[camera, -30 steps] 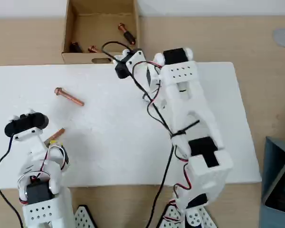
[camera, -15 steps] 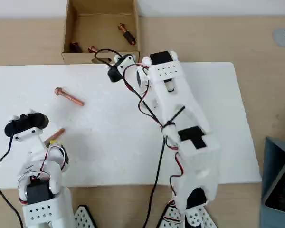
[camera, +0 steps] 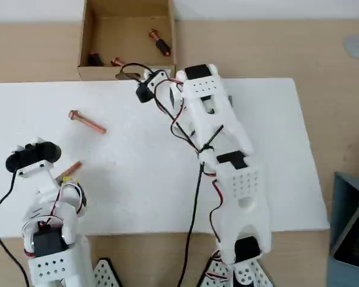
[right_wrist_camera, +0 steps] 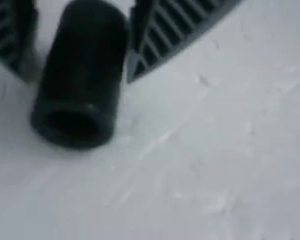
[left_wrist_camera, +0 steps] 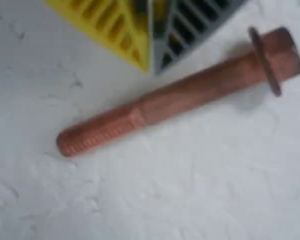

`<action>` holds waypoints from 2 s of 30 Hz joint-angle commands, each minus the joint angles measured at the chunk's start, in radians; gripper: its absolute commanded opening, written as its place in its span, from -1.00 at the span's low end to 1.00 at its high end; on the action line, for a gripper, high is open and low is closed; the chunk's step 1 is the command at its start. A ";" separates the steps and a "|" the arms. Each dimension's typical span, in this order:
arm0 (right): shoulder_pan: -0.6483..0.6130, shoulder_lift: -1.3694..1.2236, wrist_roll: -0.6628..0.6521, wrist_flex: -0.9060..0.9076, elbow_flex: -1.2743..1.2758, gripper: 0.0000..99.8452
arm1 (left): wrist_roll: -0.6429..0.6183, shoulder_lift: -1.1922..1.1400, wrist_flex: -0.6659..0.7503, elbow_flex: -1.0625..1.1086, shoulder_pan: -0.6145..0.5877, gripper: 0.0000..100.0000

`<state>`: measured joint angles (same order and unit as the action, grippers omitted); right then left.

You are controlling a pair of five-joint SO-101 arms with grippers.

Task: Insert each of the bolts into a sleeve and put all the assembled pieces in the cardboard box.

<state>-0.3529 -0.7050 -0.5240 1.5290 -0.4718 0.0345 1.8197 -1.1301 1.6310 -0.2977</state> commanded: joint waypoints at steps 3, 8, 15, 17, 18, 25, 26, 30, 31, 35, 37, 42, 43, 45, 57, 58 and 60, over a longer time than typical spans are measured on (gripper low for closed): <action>-0.013 -0.016 0.009 0.009 -0.021 -0.85 | 0.000 0.004 0.017 -0.005 -0.006 -0.99; -0.013 -0.013 0.008 0.011 -0.022 -0.98 | 0.000 0.004 0.017 -0.005 -0.006 -0.99; -0.013 -0.013 0.009 0.107 -0.150 -0.98 | 0.000 0.004 0.017 -0.005 -0.006 -0.99; -0.013 -0.013 0.011 0.175 -0.245 -0.98 | 0.000 0.004 0.017 -0.005 -0.006 -0.99; -0.013 -0.013 0.021 0.212 -0.302 -0.98 | 0.000 0.004 0.017 -0.005 -0.006 -0.99; 0.018 0.091 0.084 0.259 -0.496 -0.98 | 0.000 0.004 0.017 -0.006 -0.005 -0.99; 0.018 0.136 0.084 0.259 -0.476 -0.98 | 0.003 0.004 0.017 -0.006 -0.002 -0.99; 0.015 0.298 0.084 0.259 -0.340 -0.98 | 0.005 0.002 0.017 -0.006 0.000 -0.99; 0.016 0.337 0.084 0.259 -0.306 -0.98 | 0.005 0.002 0.017 -0.006 0.000 -0.99; 0.035 0.498 0.120 0.259 -0.177 -0.98 | 0.005 0.002 0.017 -0.006 0.000 -0.99; 0.042 0.582 0.138 0.259 -0.110 -0.98 | 0.005 0.002 0.017 -0.006 0.000 -0.99; 0.064 0.791 0.193 0.259 0.117 -0.98 | 0.003 0.002 0.017 -0.005 0.000 -0.99; 0.064 0.831 0.216 0.259 0.168 -0.98 | 0.005 0.002 0.017 -0.003 0.000 -0.99; 0.064 0.909 0.278 0.259 0.274 -0.98 | 0.003 0.002 0.017 -0.003 -0.003 -0.99; 0.259 1.362 0.508 0.236 0.680 -0.98 | 0.005 -0.001 0.015 -0.196 0.000 -1.00; 0.289 1.391 0.516 0.226 0.707 -0.98 | 0.005 -0.002 0.009 -0.219 0.000 -1.00; 0.344 1.449 0.534 0.204 0.766 -0.98 | 0.005 -0.002 -0.040 -0.278 0.002 -1.00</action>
<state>-0.0829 0.6483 -0.0161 1.7607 0.2417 0.0345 1.8197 -1.1377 1.4699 -0.2977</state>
